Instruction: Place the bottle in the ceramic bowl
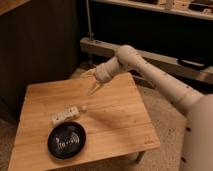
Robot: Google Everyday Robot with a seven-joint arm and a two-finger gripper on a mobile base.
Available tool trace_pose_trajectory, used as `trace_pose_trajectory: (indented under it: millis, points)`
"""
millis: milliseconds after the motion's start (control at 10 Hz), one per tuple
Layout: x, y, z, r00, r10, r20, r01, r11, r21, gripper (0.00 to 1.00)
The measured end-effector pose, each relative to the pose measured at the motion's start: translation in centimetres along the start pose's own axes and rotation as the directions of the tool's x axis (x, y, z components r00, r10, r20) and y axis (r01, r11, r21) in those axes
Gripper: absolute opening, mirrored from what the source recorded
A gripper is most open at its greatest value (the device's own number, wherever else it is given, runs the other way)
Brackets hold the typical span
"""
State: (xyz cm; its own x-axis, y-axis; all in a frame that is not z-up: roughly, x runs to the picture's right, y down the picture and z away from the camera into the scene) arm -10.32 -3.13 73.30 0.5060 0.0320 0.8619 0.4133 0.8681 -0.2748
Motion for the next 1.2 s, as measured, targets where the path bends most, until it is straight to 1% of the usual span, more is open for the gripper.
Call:
trace_pose_trajectory:
  millis: [100, 300, 400, 500, 600, 800, 900, 1200]
  points:
    - [0.3, -0.3, 0.2, 1.0, 0.013, -0.005, -0.013, 0.999, -0.03, 0.65]
    - [1.4, 0.6, 0.2, 0.999, 0.038, -0.006, -0.038, 0.999, -0.011, 0.65]
    - [2.4, 1.7, 0.3, 0.999, 0.05, -0.01, -0.05, 0.999, -0.002, 0.65]
    - [3.3, 3.1, 0.8, 0.998, 0.053, -0.018, -0.053, 0.999, 0.001, 0.65]
    - [3.9, 4.2, 1.9, 0.998, 0.051, -0.028, -0.051, 0.999, -0.006, 0.65]
    - [4.6, 5.6, 4.3, 0.998, 0.041, -0.045, -0.042, 0.999, -0.023, 0.65]
    - [5.2, 6.1, 5.1, 0.998, 0.045, -0.051, -0.046, 0.999, -0.026, 0.65]
    - [6.7, 6.6, 7.8, 0.997, 0.064, -0.047, -0.065, 0.997, -0.035, 0.65]
